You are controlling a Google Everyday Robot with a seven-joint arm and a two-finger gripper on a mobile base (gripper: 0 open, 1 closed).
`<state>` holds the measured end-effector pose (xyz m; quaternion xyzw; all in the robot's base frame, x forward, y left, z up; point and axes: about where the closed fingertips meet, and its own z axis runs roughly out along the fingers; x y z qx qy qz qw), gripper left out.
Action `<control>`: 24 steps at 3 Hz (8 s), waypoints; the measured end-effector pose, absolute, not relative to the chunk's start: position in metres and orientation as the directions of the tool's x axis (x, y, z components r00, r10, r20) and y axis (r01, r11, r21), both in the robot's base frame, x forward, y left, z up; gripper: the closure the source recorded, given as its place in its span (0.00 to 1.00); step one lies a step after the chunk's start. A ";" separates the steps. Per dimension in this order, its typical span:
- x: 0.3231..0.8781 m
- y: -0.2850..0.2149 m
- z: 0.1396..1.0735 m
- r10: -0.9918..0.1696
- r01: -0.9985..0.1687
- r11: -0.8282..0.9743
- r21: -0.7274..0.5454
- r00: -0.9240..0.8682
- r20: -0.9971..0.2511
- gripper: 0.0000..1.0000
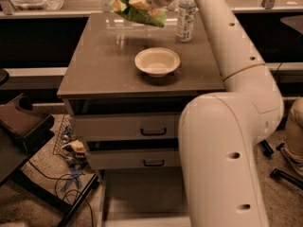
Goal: Place green rice chip bag into bottom drawer
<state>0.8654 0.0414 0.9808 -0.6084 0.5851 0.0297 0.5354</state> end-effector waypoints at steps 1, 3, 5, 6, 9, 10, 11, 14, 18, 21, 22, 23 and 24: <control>0.850 -0.004 1.023 -0.695 -0.688 0.319 -0.652 0.298 -0.654 1.00; 0.777 -0.107 1.103 -0.653 -0.534 0.530 -0.659 0.239 -0.719 1.00; 0.683 -0.148 1.070 -0.589 -0.488 0.662 -0.569 0.131 -0.798 1.00; 0.656 -0.145 1.016 -0.562 -0.516 0.692 -0.505 0.054 -0.826 1.00; 0.649 -0.142 0.993 -0.578 -0.522 0.691 -0.501 0.018 -0.816 1.00; 0.635 -0.142 0.976 -0.553 -0.546 0.698 -0.463 0.000 -0.833 1.00; 0.580 -0.183 0.969 -0.554 -0.547 0.693 -0.469 0.013 -0.833 1.00; 0.517 -0.318 0.958 -0.566 -0.575 0.722 -0.385 -0.171 -0.806 1.00; 0.446 -0.362 0.857 -0.478 -0.650 0.737 -0.184 -0.309 -0.822 1.00; 0.373 -0.348 0.689 -0.497 -0.772 0.633 0.054 -0.459 -0.736 1.00; 0.373 -0.348 0.689 -0.497 -0.772 0.633 0.054 -0.459 -0.736 1.00; 0.377 -0.327 0.665 -0.504 -0.778 0.625 0.065 -0.466 -0.728 1.00; 0.385 -0.285 0.610 -0.492 -0.794 0.596 0.121 -0.480 -0.726 1.00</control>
Offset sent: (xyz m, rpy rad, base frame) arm -0.1383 -0.1520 0.0435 0.1060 -0.0661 -0.3118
